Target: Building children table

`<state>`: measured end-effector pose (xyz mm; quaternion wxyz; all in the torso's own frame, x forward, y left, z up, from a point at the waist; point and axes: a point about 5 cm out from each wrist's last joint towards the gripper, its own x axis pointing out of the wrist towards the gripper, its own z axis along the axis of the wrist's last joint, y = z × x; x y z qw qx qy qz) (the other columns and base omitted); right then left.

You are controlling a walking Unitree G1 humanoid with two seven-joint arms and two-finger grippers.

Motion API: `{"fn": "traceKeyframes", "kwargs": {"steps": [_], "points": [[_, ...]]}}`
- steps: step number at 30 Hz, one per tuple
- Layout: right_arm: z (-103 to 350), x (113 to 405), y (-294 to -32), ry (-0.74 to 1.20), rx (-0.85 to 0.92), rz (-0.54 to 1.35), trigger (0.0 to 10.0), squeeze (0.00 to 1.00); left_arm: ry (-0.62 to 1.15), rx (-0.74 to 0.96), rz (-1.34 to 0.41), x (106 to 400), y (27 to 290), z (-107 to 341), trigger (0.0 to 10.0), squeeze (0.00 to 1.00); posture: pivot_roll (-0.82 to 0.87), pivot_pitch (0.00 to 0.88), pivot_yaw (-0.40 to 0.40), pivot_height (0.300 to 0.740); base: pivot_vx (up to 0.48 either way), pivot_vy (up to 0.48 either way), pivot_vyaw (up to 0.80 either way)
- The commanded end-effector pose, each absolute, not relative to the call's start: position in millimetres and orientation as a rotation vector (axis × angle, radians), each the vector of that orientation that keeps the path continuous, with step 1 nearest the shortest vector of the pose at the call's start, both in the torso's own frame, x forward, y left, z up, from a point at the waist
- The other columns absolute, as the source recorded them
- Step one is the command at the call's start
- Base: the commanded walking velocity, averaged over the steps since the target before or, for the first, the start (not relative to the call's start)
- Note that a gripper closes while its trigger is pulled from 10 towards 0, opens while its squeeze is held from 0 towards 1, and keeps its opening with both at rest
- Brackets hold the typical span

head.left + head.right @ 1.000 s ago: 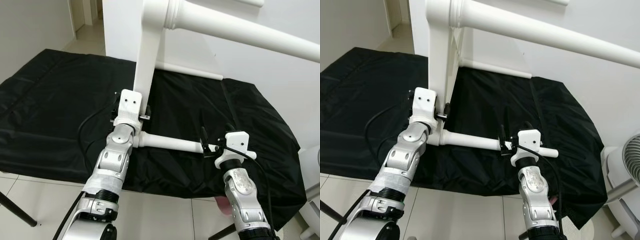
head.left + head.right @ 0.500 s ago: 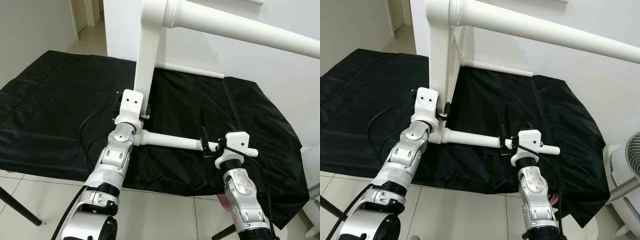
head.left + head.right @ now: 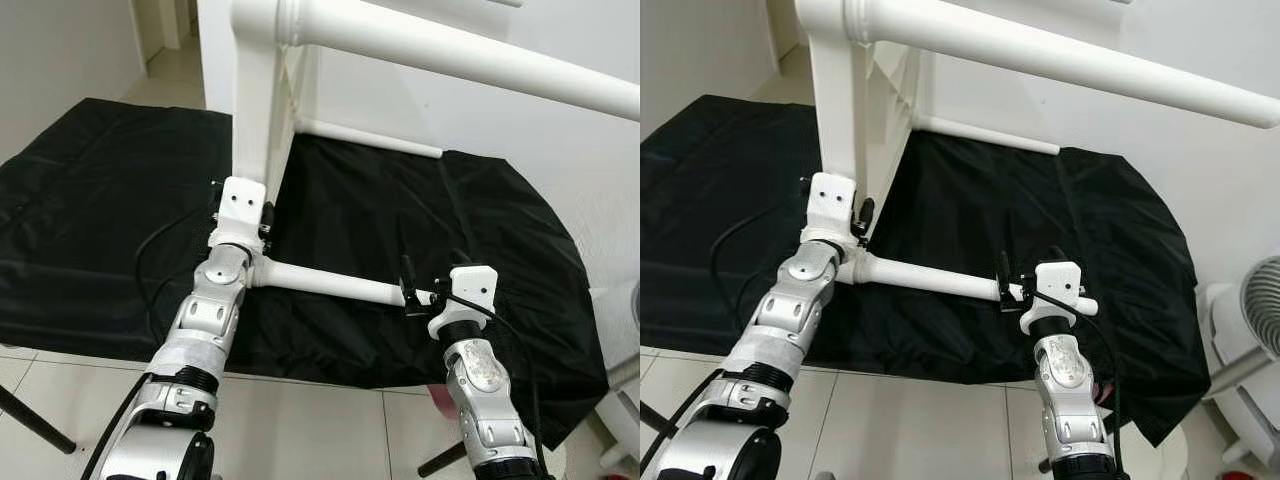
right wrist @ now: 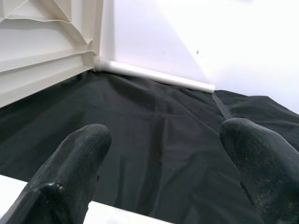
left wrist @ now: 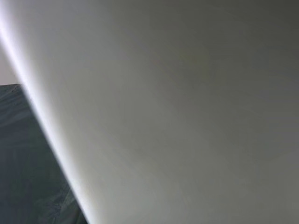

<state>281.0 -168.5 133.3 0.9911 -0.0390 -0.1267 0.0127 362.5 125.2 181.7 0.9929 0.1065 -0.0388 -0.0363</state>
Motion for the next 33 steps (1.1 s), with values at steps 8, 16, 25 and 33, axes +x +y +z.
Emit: {"fn": "traceKeyframes", "kwargs": {"steps": [8,16,25,33], "points": [[132.3,280.8,-170.8,-0.252,-0.084,0.010,10.0,0.00,-0.198,0.274,0.127,351.6,187.6,216.8,0.0,0.00,-0.02,0.000,-0.068,0.740,0.000,0.000,0.00],[132.8,281.2,-171.9,-0.252,-0.088,0.014,10.0,0.00,-0.231,0.316,0.188,340.8,212.3,229.0,0.0,0.00,-0.01,0.000,-0.085,0.740,0.000,0.000,0.00],[135.4,285.2,-171.2,-0.253,-0.101,0.038,10.0,0.00,-0.264,0.378,0.241,324.4,244.6,245.1,0.0,0.00,-0.01,0.000,-0.112,0.740,0.000,0.000,0.00],[137.0,288.7,-170.4,-0.252,-0.111,0.062,10.0,0.00,-0.233,0.436,0.154,327.4,251.3,242.0,10.0,0.00,0.00,0.000,-0.128,0.740,0.000,0.000,0.00]]}}
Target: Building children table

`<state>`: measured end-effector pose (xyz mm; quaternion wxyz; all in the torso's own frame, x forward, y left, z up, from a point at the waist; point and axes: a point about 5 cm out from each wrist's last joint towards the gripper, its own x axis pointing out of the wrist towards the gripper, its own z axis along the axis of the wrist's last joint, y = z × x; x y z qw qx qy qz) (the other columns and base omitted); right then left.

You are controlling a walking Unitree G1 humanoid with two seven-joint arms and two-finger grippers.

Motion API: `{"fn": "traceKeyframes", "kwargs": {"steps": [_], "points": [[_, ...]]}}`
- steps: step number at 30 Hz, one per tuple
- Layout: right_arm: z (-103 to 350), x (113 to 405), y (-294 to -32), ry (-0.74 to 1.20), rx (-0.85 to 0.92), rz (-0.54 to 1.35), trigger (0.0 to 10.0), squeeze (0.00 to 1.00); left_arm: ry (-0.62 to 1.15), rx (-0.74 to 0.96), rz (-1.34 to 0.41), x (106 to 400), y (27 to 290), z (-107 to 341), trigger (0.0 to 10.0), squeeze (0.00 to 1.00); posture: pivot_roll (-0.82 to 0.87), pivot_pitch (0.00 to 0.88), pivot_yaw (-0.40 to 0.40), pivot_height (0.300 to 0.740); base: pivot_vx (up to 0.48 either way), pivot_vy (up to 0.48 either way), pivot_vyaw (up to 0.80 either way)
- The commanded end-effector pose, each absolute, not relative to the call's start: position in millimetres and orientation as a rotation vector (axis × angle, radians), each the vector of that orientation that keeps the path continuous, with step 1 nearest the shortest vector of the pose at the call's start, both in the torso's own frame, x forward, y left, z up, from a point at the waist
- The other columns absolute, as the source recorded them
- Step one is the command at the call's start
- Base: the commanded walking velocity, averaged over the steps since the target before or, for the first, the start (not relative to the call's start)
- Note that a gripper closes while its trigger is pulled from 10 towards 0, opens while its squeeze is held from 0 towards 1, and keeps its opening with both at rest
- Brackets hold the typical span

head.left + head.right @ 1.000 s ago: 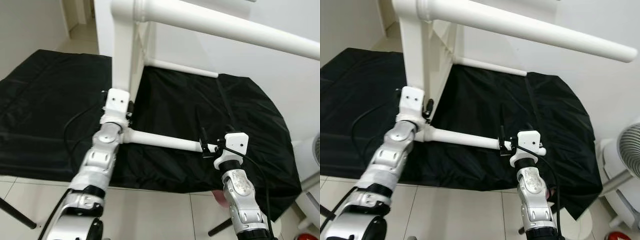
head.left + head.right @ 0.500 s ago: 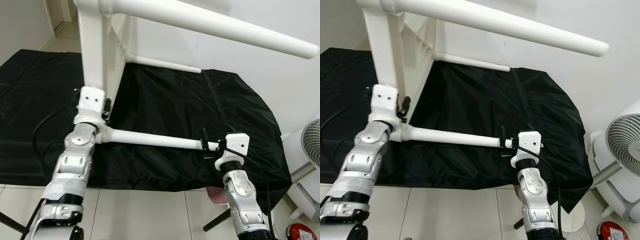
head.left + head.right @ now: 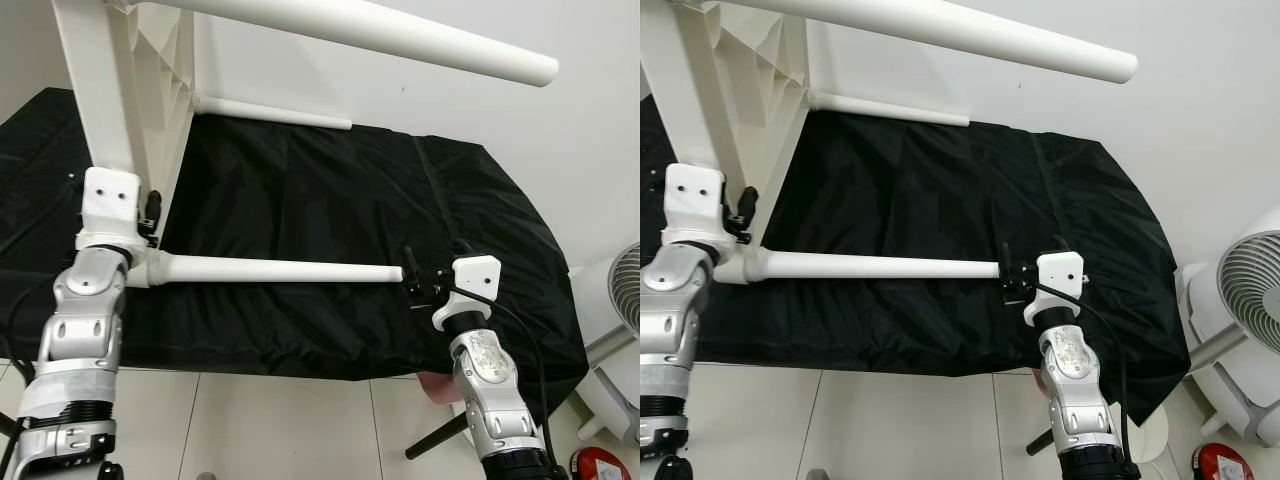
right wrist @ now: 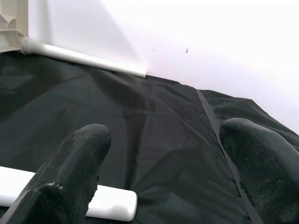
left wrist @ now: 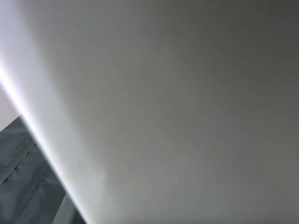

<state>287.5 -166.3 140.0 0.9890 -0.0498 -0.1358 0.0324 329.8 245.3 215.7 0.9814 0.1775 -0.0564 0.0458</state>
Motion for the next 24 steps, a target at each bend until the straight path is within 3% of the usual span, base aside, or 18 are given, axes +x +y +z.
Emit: {"fn": "traceKeyframes", "kwargs": {"steps": [1,3,4,7,8,12,13,24], "points": [[137.3,289.1,-170.7,-0.253,-0.112,0.064,10.0,0.00,-0.228,0.452,0.113,327.6,246.2,240.0,10.0,0.00,0.00,0.000,-0.130,0.740,0.000,0.000,0.00],[137.4,289.2,-170.4,-0.253,-0.113,0.065,10.0,0.00,-0.222,0.442,0.073,328.0,241.5,237.7,10.0,0.00,0.00,0.000,-0.127,0.740,0.000,0.000,0.00],[137.3,289.1,-169.9,-0.252,-0.113,0.066,10.0,0.00,-0.229,0.429,0.047,327.9,238.1,236.8,10.0,0.53,0.00,0.000,-0.127,0.740,0.000,0.000,0.00],[137.1,289.0,-169.6,-0.252,-0.113,0.068,10.0,0.00,-0.232,0.420,0.032,327.7,236.4,236.3,10.0,0.53,0.00,0.000,-0.127,0.740,0.000,0.000,0.00],[136.8,288.6,-169.5,-0.250,-0.112,0.068,10.0,0.00,-0.228,0.411,0.016,327.7,234.9,235.5,10.0,1.00,0.00,0.000,-0.126,0.740,0.000,0.000,0.00],[136.2,287.6,-169.7,-0.249,-0.111,0.068,10.0,0.00,-0.205,0.439,-0.014,327.9,231.9,232.7,10.0,1.00,-0.01,0.000,-0.122,0.740,0.000,0.000,0.00],[135.9,287.2,-170.0,-0.247,-0.111,0.068,10.0,0.00,-0.192,0.444,-0.022,327.9,230.6,231.1,10.0,0.00,0.00,0.000,-0.122,0.740,0.000,0.000,0.00],[134.7,286.6,-170.1,-0.244,-0.108,0.073,10.0,0.00,-0.129,0.492,0.011,320.3,225.2,226.1,10.0,0.00,0.00,0.000,-0.128,0.740,0.000,0.000,0.00]]}}
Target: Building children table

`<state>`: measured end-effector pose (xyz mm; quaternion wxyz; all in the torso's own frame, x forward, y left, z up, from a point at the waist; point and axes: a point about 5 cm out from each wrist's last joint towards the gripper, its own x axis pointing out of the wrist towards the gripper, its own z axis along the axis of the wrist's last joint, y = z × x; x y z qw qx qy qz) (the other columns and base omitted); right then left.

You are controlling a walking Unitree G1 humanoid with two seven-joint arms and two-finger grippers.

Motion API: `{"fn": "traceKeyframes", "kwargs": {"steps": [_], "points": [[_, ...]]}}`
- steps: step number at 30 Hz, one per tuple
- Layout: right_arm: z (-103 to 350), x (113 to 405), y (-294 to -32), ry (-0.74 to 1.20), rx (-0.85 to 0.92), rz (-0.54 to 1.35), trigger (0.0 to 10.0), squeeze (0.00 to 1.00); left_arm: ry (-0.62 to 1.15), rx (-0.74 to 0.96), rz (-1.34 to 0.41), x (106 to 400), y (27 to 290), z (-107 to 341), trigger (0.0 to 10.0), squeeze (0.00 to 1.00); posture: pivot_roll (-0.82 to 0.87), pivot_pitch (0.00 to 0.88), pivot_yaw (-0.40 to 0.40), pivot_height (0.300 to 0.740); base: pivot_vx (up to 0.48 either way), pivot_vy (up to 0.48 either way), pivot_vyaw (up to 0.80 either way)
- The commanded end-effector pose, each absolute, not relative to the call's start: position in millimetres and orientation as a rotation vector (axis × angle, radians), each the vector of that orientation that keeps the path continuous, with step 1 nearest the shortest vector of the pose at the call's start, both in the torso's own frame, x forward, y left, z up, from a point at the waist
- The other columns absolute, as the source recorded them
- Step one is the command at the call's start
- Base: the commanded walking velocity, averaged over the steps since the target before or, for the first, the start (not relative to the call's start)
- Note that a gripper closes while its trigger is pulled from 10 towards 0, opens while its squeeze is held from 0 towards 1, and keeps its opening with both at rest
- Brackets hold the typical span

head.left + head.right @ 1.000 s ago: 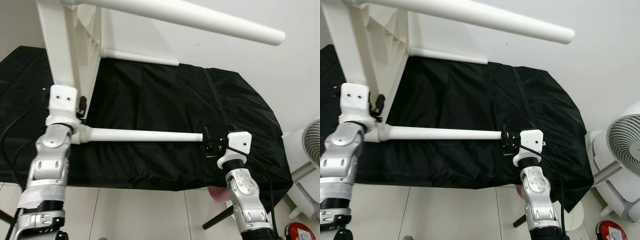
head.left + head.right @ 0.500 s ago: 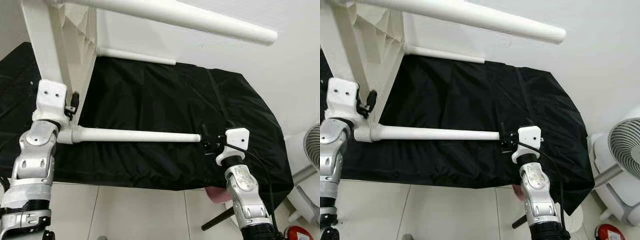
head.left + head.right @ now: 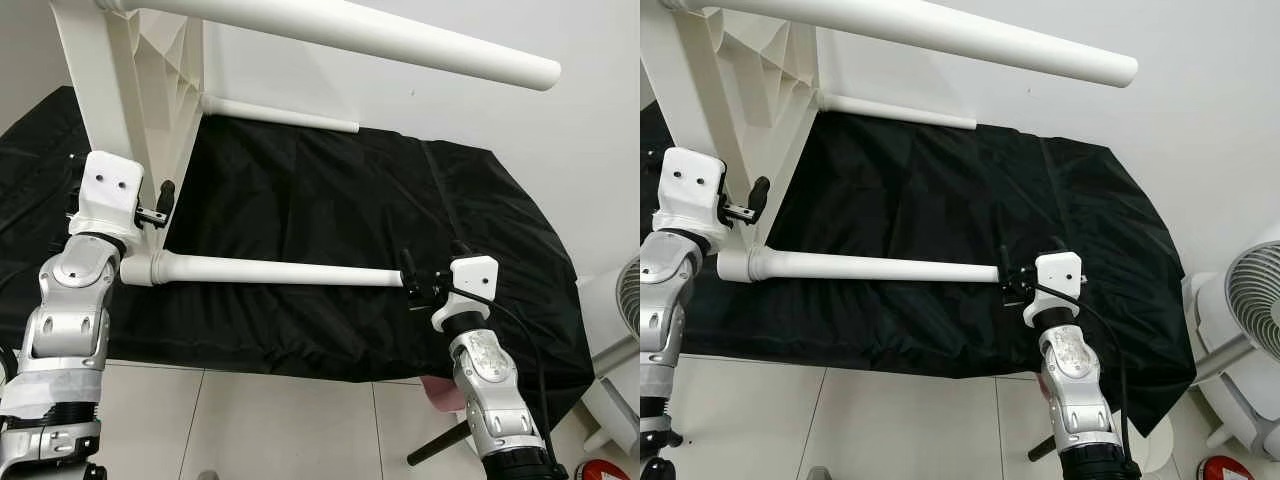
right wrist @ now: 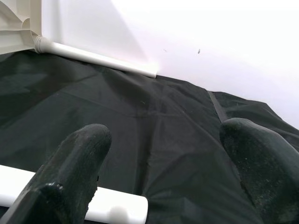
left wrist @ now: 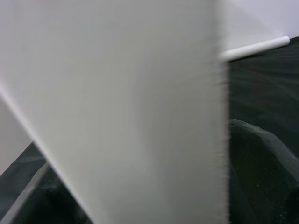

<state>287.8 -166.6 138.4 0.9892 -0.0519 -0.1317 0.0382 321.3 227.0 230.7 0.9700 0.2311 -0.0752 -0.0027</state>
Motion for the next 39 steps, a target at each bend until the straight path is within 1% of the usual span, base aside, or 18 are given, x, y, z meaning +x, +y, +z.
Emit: {"fn": "traceKeyframes", "kwargs": {"steps": [1,2,4,5,6,12,15,16,18,19,21,22,24,26,30,35,39], "points": [[134.7,286.6,-170.1,-0.244,-0.108,0.073,10.0,0.00,-0.129,0.492,0.011,320.3,225.2,226.1,10.0,0.00,0.00,0.000,-0.128,0.740,0.000,0.000,0.00],[134.6,286.6,-169.8,-0.243,-0.106,0.073,10.0,0.00,-0.121,0.511,0.015,319.7,226.9,225.3,10.0,0.00,0.00,0.000,-0.128,0.740,0.000,0.000,0.00],[134.2,287.2,-167.7,-0.242,-0.106,0.086,10.0,0.00,-0.113,0.625,0.039,319.3,237.7,229.3,10.0,0.00,0.01,0.000,-0.129,0.740,0.000,0.000,0.00],[134.2,287.2,-167.7,-0.242,-0.106,0.086,10.0,0.00,-0.113,0.625,0.039,319.3,237.7,229.3,10.0,0.00,0.01,0.000,-0.129,0.740,0.000,0.000,0.00],[134.4,288.6,-167.1,-0.243,-0.106,0.091,10.0,0.00,-0.118,0.722,0.046,318.8,246.0,235.3,10.0,0.00,0.02,0.000,-0.131,0.740,0.000,0.000,0.00],[135.0,290.3,-167.0,-0.245,-0.105,0.090,10.0,0.00,-0.119,0.805,0.022,317.1,250.1,240.3,10.0,0.00,0.02,0.000,-0.132,0.740,0.000,0.000,0.00],[134.7,291.1,-164.9,-0.246,-0.099,0.092,10.0,0.00,-0.142,0.733,-0.016,315.8,238.3,244.9,10.0,0.00,0.03,0.000,-0.128,0.740,0.000,0.000,0.00],[134.7,291.1,-164.9,-0.246,-0.099,0.092,10.0,0.00,-0.142,0.733,-0.016,315.8,238.3,244.9,10.0,0.00,0.03,0.000,-0.128,0.740,0.000,0.000,0.00],[134.3,291.0,-163.4,-0.246,-0.095,0.091,10.0,0.00,-0.177,0.635,-0.107,311.5,217.5,244.3,10.0,0.00,0.03,0.000,-0.128,0.740,0.000,0.000,0.00],[134.3,291.0,-163.4,-0.246,-0.095,0.091,10.0,0.00,-0.177,0.635,-0.107,311.5,217.5,244.3,10.0,0.00,0.03,0.000,-0.128,0.740,0.000,0.000,0.00],[133.5,290.6,-162.3,-0.245,-0.095,0.093,10.0,0.00,-0.175,0.557,-0.182,308.4,204.6,240.4,10.0,0.00,0.03,0.000,-0.128,0.740,0.000,0.000,0.00],[133.5,290.6,-162.3,-0.245,-0.095,0.093,10.0,0.00,-0.175,0.557,-0.182,308.4,204.6,240.4,10.0,0.00,0.03,0.000,-0.128,0.740,0.000,0.000,0.00],[133.1,290.8,-162.2,-0.244,-0.096,0.096,10.0,0.00,-0.161,0.509,-0.277,301.5,189.4,232.9,10.0,0.00,0.03,0.000,-0.128,0.740,0.000,0.000,0.00],[133.6,291.7,-162.8,-0.245,-0.097,0.098,10.0,0.00,-0.143,0.479,-0.328,295.5,181.0,227.3,10.0,0.00,0.03,0.000,-0.128,0.740,0.000,0.000,0.00],[133.9,292.4,-163.3,-0.245,-0.099,0.098,10.0,0.00,-0.130,0.467,-0.320,294.7,181.4,225.5,10.0,0.00,0.03,0.000,-0.128,0.740,0.000,0.000,0.00],[132.9,293.3,-161.8,-0.242,-0.094,0.104,10.0,0.00,-0.100,0.455,-0.256,290.2,188.1,224.0,10.0,0.00,0.04,0.000,-0.133,0.740,0.000,0.000,0.00],[132.0,293.4,-158.9,-0.240,-0.089,0.112,10.0,0.00,-0.073,0.496,-0.196,286.0,195.4,223.3,10.0,0.00,0.05,0.000,-0.137,0.740,0.000,0.000,0.00]]}}
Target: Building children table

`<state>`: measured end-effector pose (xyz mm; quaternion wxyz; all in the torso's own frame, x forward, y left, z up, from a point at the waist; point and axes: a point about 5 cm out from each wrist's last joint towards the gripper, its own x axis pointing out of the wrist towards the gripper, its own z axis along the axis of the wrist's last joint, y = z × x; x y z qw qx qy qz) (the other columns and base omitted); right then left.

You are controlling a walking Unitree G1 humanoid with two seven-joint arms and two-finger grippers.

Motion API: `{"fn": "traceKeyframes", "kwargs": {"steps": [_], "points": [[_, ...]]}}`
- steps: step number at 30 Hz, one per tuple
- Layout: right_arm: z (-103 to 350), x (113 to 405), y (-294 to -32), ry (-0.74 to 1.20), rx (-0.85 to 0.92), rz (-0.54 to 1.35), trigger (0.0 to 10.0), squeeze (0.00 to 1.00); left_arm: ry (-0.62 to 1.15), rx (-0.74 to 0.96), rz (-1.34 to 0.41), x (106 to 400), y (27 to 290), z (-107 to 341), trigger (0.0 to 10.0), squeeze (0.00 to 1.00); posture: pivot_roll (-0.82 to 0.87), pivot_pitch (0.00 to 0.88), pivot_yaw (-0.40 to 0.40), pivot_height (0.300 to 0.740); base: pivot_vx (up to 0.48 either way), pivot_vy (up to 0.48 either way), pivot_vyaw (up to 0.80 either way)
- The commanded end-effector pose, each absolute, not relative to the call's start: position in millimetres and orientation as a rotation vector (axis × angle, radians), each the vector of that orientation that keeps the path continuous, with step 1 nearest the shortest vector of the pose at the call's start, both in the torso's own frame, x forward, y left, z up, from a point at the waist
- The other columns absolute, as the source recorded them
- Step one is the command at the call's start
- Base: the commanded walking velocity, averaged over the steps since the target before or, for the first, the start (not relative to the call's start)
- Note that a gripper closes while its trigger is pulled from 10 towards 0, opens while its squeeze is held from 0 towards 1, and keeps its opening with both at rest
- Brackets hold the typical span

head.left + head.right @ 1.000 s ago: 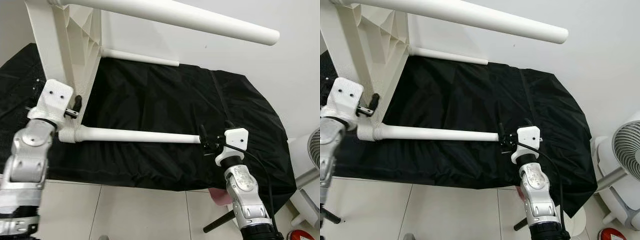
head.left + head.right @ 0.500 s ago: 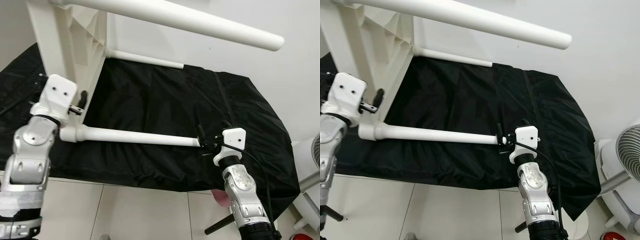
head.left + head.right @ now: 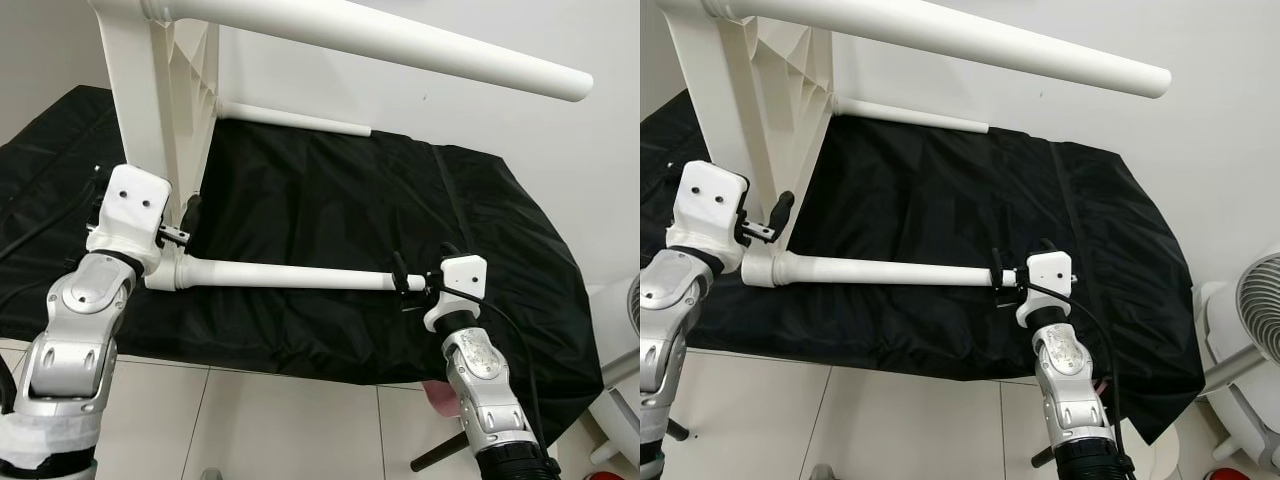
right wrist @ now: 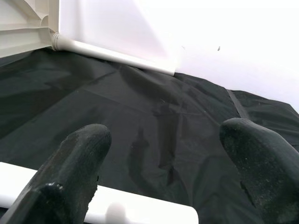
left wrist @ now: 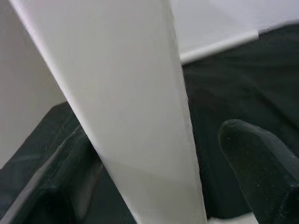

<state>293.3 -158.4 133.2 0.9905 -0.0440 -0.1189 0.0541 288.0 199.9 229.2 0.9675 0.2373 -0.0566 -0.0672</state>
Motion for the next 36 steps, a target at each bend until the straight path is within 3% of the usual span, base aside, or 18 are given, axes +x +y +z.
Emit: {"fn": "traceKeyframes", "kwargs": {"steps": [1,6,14,24,31,36], "points": [[132.0,293.6,-158.2,-0.240,-0.088,0.114,10.0,0.00,-0.060,0.529,-0.151,284.3,200.5,223.6,10.0,0.00,0.05,0.000,-0.139,0.740,0.000,0.000,0.00],[132.0,293.5,-158.9,-0.239,-0.089,0.116,10.0,0.00,-0.032,0.583,-0.033,275.8,212.8,228.1,10.0,0.00,0.06,0.000,-0.142,0.740,0.000,0.000,0.00],[131.0,295.1,-156.3,-0.234,-0.084,0.130,10.0,0.00,-0.066,0.513,0.171,257.9,216.7,240.3,10.0,0.00,0.08,0.000,-0.158,0.740,0.000,0.000,0.00],[131.6,297.7,-153.8,-0.235,-0.083,0.146,10.0,0.00,-0.131,0.459,0.187,246.9,196.0,244.9,10.0,0.00,0.09,0.000,-0.174,0.740,0.000,0.000,0.00],[132.5,299.6,-151.9,-0.238,-0.083,0.158,10.0,0.00,-0.109,0.528,0.174,252.2,200.4,243.1,10.0,0.00,0.09,0.000,-0.170,0.740,0.000,0.000,0.00],[132.1,297.7,-151.0,-0.240,-0.079,0.153,10.0,0.00,-0.084,0.596,0.279,254.4,219.1,246.1,10.0,0.00,0.09,0.000,-0.165,0.740,0.000,0.000,0.00]]}}
